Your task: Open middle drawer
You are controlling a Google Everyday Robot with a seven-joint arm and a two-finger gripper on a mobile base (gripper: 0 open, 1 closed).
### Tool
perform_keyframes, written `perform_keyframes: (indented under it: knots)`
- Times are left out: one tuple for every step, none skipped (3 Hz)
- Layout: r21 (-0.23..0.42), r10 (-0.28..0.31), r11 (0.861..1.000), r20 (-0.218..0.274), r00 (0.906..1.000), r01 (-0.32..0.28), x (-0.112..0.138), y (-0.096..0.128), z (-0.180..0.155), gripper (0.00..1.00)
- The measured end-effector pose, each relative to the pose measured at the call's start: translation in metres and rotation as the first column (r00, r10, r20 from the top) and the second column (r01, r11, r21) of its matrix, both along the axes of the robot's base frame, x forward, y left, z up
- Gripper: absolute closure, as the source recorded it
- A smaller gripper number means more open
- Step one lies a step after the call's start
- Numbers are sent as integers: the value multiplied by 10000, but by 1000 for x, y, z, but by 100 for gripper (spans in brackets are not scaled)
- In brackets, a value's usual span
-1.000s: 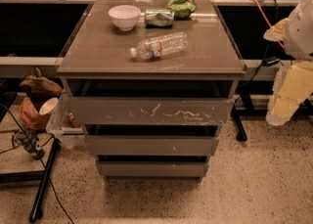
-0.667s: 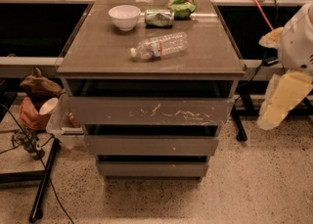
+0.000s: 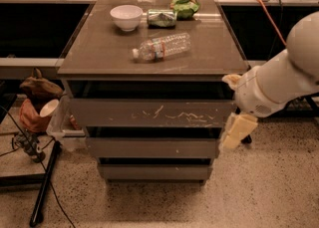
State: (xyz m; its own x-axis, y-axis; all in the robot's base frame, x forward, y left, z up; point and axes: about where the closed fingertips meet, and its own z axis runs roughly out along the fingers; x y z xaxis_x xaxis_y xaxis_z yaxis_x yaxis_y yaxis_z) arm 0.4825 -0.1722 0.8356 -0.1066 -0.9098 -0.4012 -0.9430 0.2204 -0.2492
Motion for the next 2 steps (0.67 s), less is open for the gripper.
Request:
perform_keyframes:
  knots:
    - [512,297,9982,340,9990,-314,29,21,-48,0]
    - [512,297,9982,340,9990,-314,29,21,-48,0]
